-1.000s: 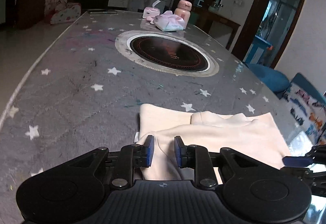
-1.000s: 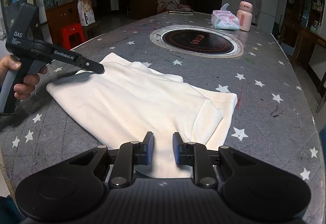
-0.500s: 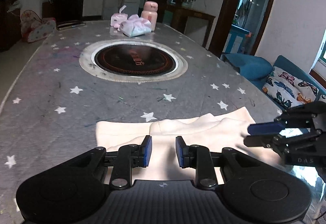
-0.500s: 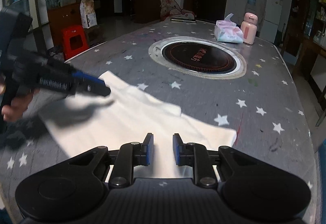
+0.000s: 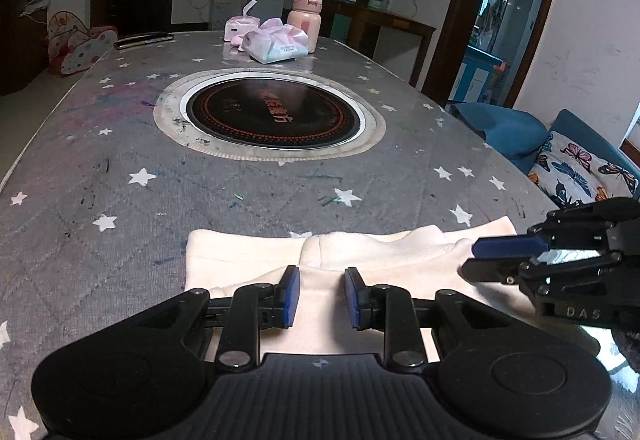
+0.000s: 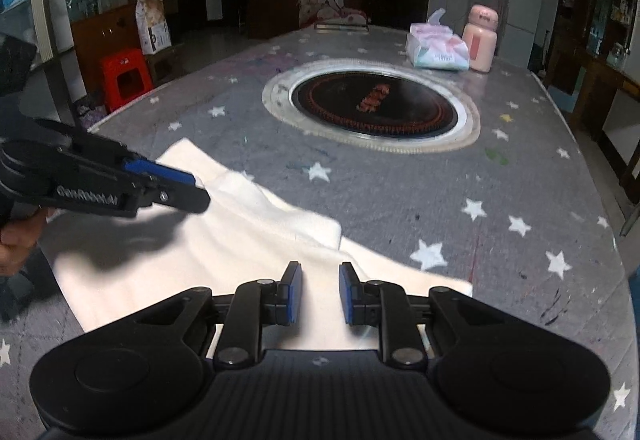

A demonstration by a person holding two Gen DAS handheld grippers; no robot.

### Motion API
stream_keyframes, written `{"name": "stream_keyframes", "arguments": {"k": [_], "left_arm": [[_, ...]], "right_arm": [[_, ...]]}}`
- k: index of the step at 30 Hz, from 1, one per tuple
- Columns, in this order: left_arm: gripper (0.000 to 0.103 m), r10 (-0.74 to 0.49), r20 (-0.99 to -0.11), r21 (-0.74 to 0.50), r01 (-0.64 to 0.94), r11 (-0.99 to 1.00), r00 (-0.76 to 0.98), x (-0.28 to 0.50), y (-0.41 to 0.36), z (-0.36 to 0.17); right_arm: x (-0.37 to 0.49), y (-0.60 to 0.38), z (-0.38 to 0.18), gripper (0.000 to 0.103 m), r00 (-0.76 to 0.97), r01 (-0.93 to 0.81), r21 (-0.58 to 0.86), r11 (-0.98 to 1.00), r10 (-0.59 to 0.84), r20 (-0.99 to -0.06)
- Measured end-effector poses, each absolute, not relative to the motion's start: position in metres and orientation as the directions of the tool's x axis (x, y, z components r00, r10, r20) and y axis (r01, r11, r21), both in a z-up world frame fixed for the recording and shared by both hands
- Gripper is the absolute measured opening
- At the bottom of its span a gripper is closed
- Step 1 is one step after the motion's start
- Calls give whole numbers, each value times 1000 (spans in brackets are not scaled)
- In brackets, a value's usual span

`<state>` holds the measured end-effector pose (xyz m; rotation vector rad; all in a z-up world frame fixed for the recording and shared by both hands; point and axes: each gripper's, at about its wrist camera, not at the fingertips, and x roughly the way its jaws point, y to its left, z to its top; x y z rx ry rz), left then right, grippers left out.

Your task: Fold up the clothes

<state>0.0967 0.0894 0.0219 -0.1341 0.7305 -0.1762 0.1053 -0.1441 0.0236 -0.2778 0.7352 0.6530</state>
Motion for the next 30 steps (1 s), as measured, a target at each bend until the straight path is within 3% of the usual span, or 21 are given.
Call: {"name": "stream_keyframes", "arguments": {"k": [30], "left_arm": [[29, -170, -651, -80, 155, 985, 740, 112, 63, 23]], "right_arm": [[121, -114, 19, 19, 551, -670, -47, 741, 453, -701]]}}
